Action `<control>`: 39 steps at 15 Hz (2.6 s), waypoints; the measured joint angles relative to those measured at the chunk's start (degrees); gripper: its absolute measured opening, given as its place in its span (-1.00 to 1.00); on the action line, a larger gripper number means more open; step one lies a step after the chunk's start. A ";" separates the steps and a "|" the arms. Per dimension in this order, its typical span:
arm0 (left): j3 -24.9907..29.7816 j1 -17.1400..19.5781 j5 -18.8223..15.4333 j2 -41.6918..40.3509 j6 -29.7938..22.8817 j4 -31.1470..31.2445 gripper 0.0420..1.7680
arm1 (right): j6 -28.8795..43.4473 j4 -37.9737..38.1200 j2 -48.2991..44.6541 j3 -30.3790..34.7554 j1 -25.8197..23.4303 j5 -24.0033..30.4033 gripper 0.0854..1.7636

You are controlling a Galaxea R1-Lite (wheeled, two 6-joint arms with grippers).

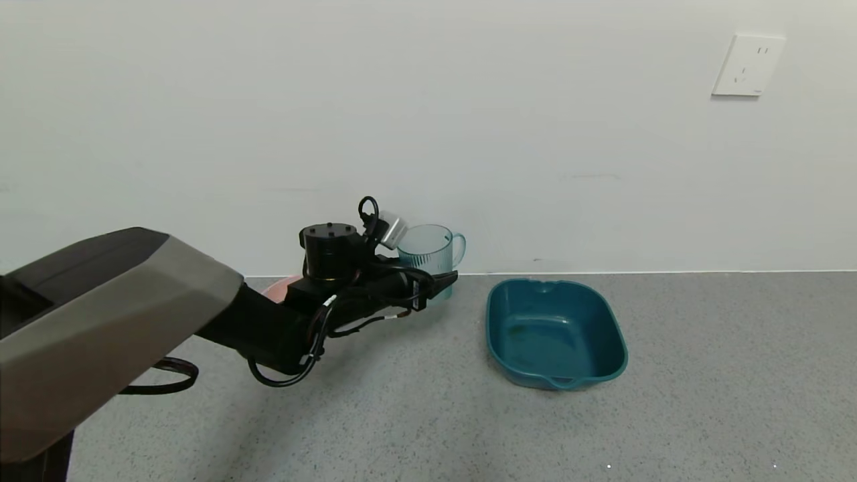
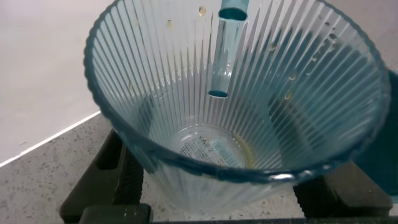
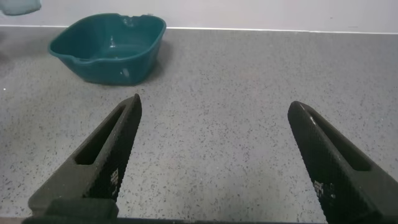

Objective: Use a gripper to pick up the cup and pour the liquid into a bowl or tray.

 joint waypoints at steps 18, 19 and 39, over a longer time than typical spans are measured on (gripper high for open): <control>-8.63 -0.41 2.04 13.12 -0.05 0.13 0.47 | 0.02 0.00 0.00 0.00 -0.02 -0.02 0.94; -8.69 -0.41 2.06 13.45 -0.02 -0.02 0.47 | 0.02 0.00 0.00 0.00 -0.02 -0.02 0.94; -8.80 -0.85 2.47 16.59 -0.07 -2.60 0.47 | 0.02 0.00 0.00 0.00 -0.02 -0.02 0.94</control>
